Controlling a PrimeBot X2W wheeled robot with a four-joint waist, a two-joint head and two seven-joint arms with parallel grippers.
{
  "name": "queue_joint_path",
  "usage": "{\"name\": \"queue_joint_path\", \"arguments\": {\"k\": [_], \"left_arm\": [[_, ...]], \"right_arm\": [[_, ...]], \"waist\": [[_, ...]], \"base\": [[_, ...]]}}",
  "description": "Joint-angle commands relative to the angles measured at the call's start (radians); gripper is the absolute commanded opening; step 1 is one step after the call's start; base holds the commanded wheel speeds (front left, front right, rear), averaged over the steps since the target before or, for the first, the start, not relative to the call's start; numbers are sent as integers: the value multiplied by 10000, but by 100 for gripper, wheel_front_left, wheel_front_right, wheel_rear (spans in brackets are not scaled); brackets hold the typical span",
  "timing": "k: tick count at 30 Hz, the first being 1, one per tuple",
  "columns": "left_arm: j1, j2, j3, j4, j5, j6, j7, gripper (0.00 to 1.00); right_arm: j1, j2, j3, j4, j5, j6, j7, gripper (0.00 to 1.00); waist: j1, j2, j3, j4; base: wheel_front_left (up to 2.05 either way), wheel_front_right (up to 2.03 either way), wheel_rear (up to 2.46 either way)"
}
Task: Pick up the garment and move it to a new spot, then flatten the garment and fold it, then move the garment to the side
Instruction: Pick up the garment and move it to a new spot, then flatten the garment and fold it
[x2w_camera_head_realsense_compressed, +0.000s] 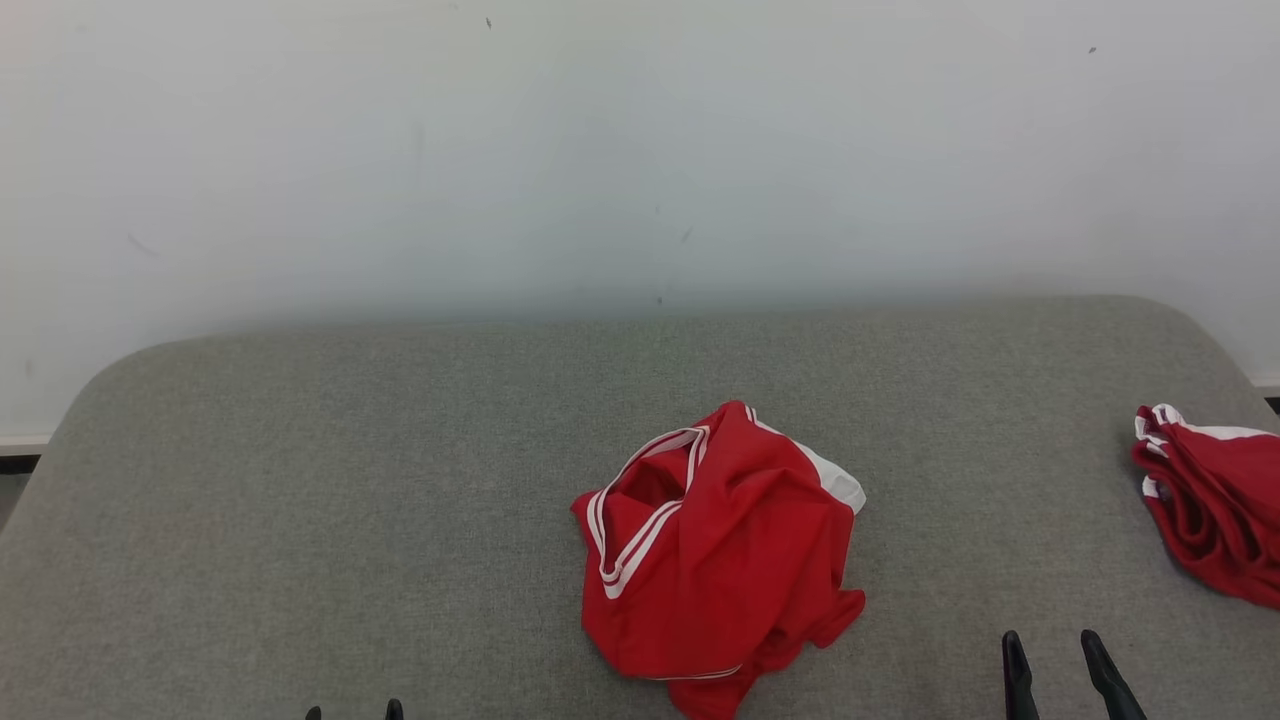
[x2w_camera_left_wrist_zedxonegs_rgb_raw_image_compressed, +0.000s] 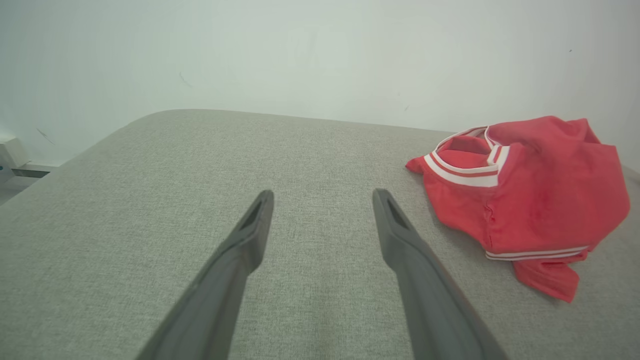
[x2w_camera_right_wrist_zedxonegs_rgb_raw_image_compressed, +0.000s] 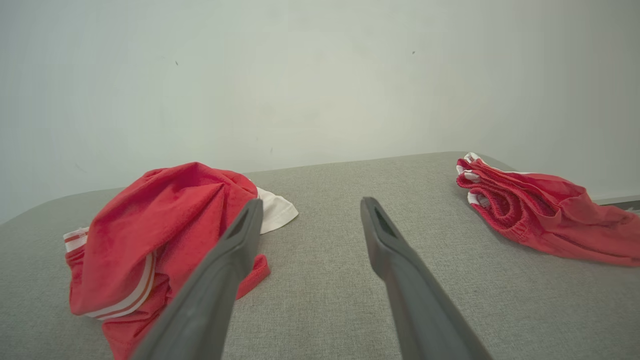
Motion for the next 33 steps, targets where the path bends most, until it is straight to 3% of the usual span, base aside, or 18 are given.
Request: {"name": "queue_joint_path", "arguments": {"k": [1,33], "left_arm": [[-139,-15,-14,38,-48,-1,-34,100],[-246,-17,-199,-93,8,104,-34,100]], "right_arm": [[-66,17,10,-43,32,-27,-15,100],[-202,44,112,-228,124,-27,-15,100]], "waist": [[0,-1,20,-4],[0,-1,256,-181]], "base": [[0,0,0],[0,0,0]]}}
